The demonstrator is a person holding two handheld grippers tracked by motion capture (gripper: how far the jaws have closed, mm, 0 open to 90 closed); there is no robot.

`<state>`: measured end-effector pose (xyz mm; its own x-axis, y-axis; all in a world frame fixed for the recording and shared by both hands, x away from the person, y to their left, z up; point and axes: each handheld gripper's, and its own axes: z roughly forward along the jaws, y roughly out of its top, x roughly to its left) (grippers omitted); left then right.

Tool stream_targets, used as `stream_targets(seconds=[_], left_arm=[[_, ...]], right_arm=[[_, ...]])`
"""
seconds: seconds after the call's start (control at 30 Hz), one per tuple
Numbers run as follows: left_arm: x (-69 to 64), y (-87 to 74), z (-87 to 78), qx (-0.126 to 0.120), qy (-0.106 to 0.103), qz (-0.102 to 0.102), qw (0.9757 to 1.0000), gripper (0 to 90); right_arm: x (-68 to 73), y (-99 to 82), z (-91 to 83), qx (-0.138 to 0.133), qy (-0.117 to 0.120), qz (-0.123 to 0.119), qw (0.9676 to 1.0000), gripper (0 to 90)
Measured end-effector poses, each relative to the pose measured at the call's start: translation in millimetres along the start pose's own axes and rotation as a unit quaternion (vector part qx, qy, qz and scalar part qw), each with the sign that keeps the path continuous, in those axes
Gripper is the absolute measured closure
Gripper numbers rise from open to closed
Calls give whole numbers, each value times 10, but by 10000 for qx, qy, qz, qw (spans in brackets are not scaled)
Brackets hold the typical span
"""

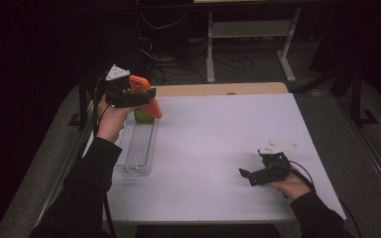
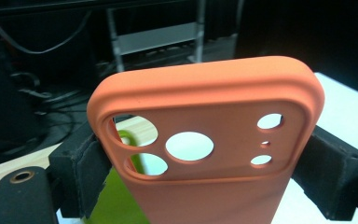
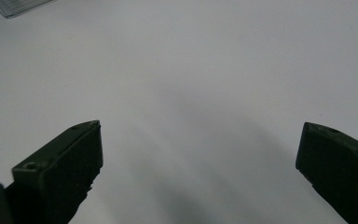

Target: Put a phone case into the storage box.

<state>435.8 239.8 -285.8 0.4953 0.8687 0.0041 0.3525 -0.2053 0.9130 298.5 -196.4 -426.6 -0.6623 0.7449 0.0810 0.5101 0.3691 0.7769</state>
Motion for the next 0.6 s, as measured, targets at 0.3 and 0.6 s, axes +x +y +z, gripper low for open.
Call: stream_targets(seconds=[0.3, 0.6], left_arm=[[128, -80, 133, 374, 745, -72, 9965, 130], [187, -222, 346, 700, 1202, -132, 9902, 129]], right_arm=[[-60, -72, -72, 6, -66, 41, 10000, 0], [-92, -102, -121, -80, -104, 27, 9999, 0]])
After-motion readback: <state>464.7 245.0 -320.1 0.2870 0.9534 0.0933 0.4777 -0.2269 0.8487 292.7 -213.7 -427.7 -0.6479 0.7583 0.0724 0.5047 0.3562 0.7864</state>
